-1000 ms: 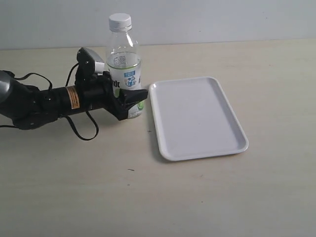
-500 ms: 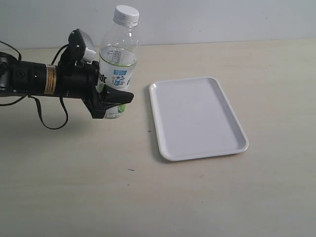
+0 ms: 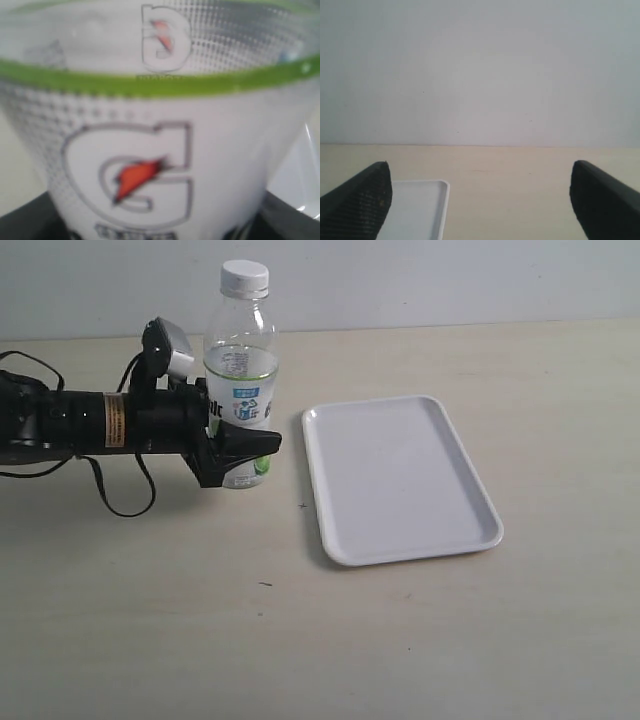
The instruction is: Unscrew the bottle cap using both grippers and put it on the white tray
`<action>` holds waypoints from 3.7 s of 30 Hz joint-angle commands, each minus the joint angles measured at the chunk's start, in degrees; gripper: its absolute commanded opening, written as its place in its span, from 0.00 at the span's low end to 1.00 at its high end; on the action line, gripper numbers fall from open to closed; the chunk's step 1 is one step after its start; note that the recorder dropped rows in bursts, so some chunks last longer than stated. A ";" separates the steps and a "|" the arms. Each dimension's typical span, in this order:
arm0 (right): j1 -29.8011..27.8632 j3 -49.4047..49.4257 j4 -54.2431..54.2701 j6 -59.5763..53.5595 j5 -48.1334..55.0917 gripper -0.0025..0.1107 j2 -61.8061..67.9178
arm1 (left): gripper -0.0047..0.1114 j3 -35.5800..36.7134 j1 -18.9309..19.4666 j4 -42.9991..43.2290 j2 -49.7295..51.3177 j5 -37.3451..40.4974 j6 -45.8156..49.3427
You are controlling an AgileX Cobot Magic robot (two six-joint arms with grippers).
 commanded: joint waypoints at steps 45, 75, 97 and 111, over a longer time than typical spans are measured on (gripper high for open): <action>0.03 -18.78 27.14 18.74 -5.33 0.82 25.70 | 0.04 -0.28 0.13 -3.49 1.11 -4.53 4.05; 0.03 -88.49 41.92 -31.54 58.73 0.33 97.48 | 0.04 -0.28 -0.08 -4.40 1.11 -1.08 7.10; 7.14 -93.52 50.98 -39.18 58.88 0.57 105.28 | 0.04 -0.28 -1.81 -3.86 1.11 1.63 9.43; 14.25 -105.07 24.49 -25.58 61.47 0.57 107.74 | 0.04 -0.28 -1.81 -2.14 1.11 2.35 9.43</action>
